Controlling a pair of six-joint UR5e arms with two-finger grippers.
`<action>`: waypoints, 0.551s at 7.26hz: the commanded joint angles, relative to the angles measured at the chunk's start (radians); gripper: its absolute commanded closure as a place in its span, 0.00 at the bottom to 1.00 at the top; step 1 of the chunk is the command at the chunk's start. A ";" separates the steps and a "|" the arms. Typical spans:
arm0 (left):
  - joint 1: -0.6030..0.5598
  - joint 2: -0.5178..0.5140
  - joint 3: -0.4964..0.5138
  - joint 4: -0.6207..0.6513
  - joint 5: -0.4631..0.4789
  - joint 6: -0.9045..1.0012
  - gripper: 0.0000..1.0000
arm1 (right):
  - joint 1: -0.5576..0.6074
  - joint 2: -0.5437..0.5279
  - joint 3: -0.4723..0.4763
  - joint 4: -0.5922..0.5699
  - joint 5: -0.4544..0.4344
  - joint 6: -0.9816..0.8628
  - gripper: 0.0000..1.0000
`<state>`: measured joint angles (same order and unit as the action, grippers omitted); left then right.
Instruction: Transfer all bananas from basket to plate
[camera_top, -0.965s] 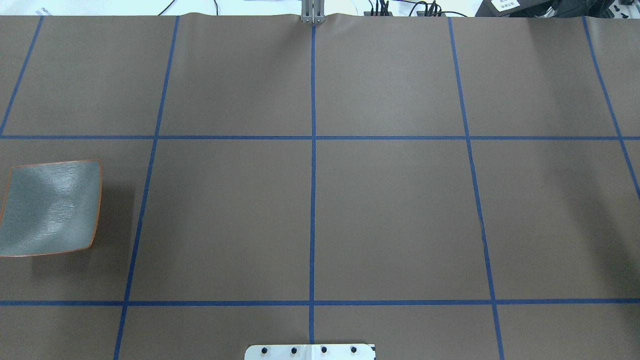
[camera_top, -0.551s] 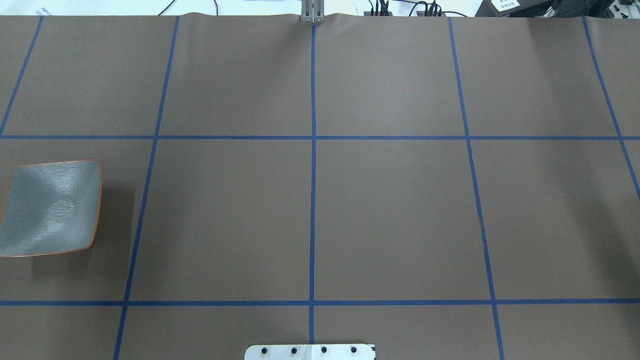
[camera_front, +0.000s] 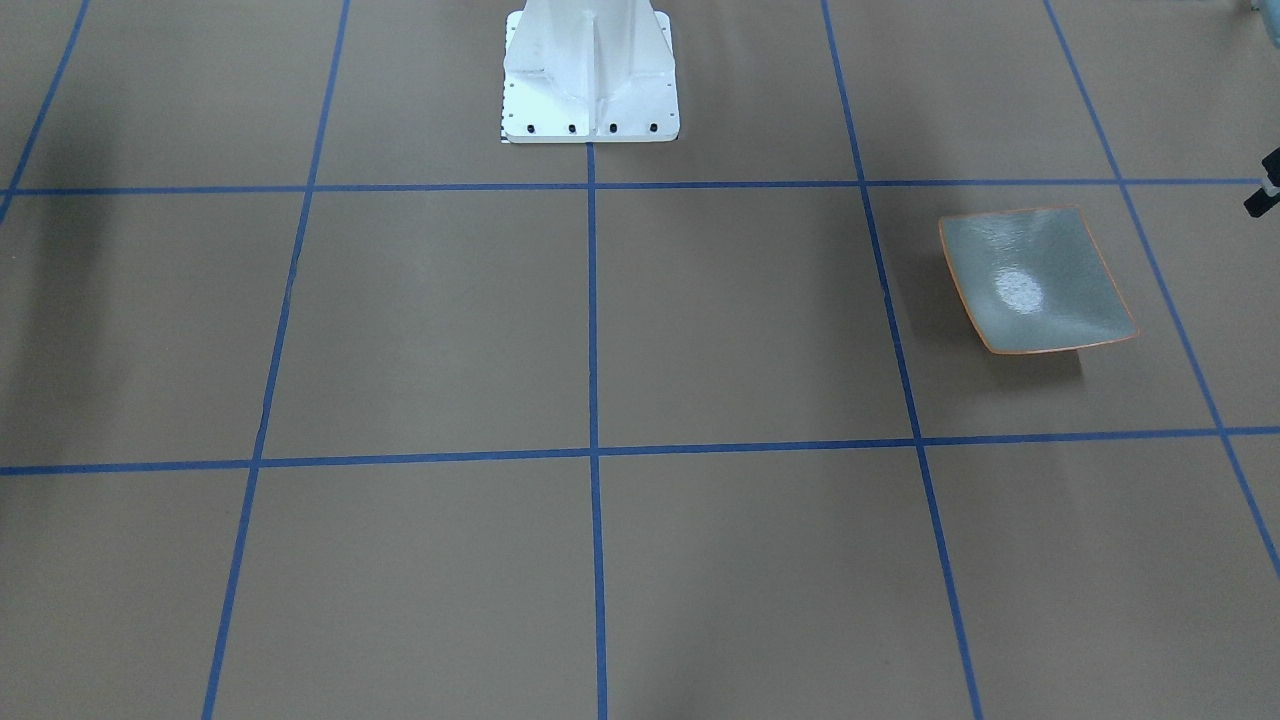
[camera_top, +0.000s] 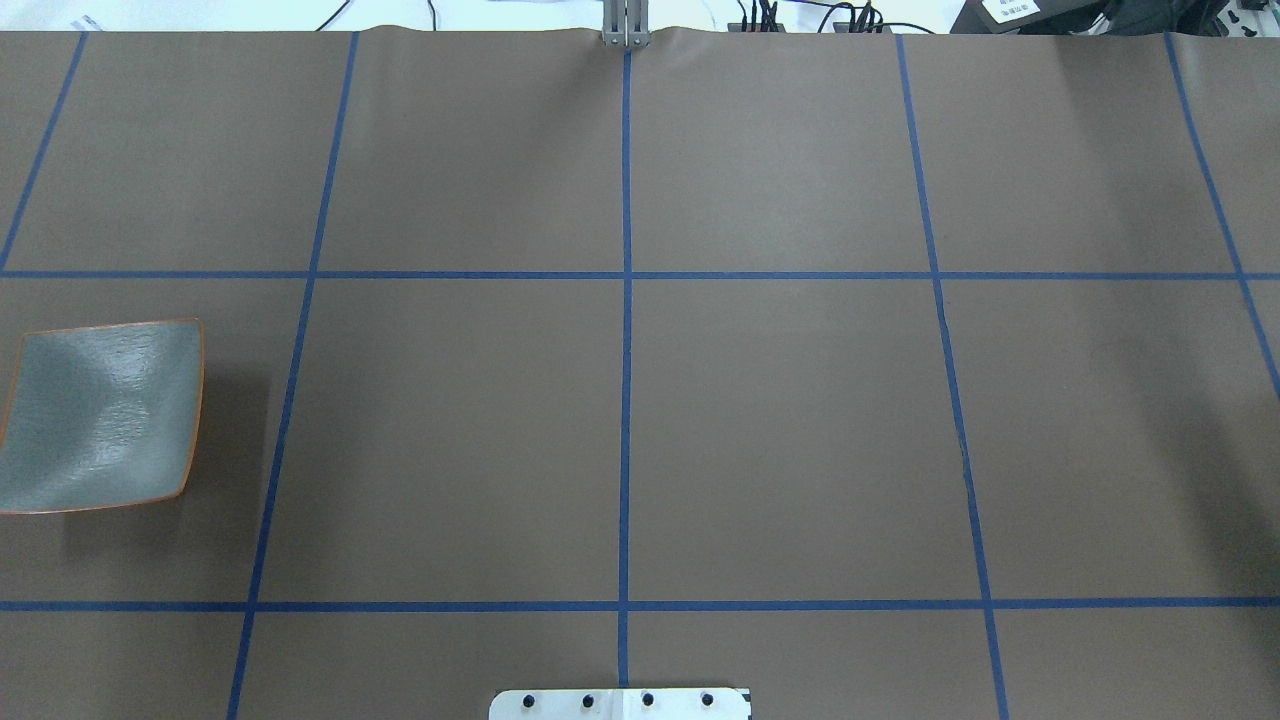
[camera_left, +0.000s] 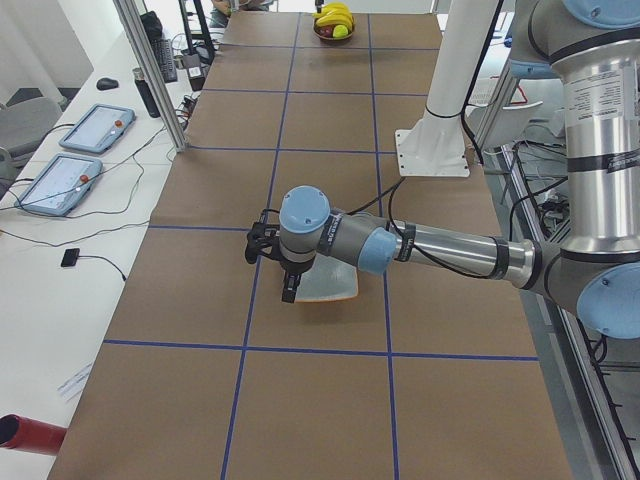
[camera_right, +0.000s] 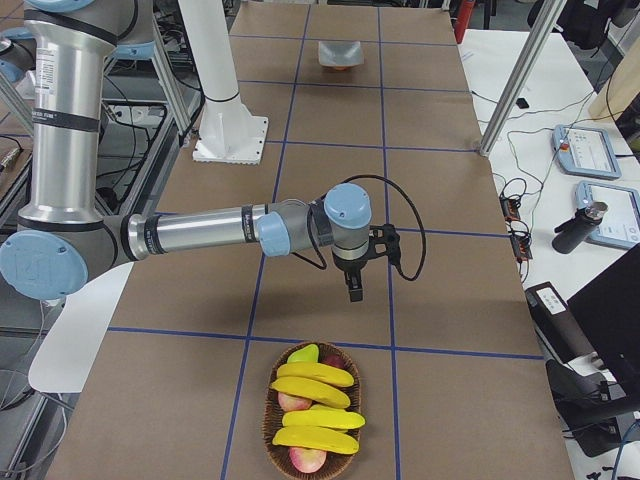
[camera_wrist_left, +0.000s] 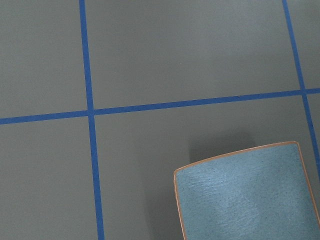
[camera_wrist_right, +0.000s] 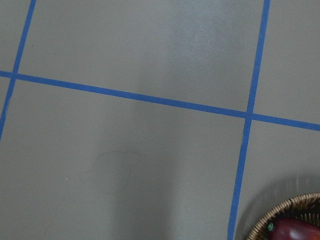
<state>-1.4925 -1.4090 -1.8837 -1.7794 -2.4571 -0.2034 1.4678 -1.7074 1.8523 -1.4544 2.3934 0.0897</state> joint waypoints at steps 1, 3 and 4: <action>0.000 0.001 0.000 0.000 0.000 -0.008 0.00 | 0.000 -0.029 0.022 0.014 -0.010 0.002 0.00; 0.002 0.002 0.000 -0.006 0.000 -0.066 0.00 | 0.002 -0.053 0.009 0.002 -0.064 0.018 0.00; 0.002 0.004 0.000 -0.006 0.000 -0.067 0.00 | 0.002 -0.070 0.014 0.008 -0.142 0.019 0.00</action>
<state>-1.4913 -1.4072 -1.8837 -1.7835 -2.4574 -0.2579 1.4692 -1.7577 1.8659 -1.4477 2.3298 0.1027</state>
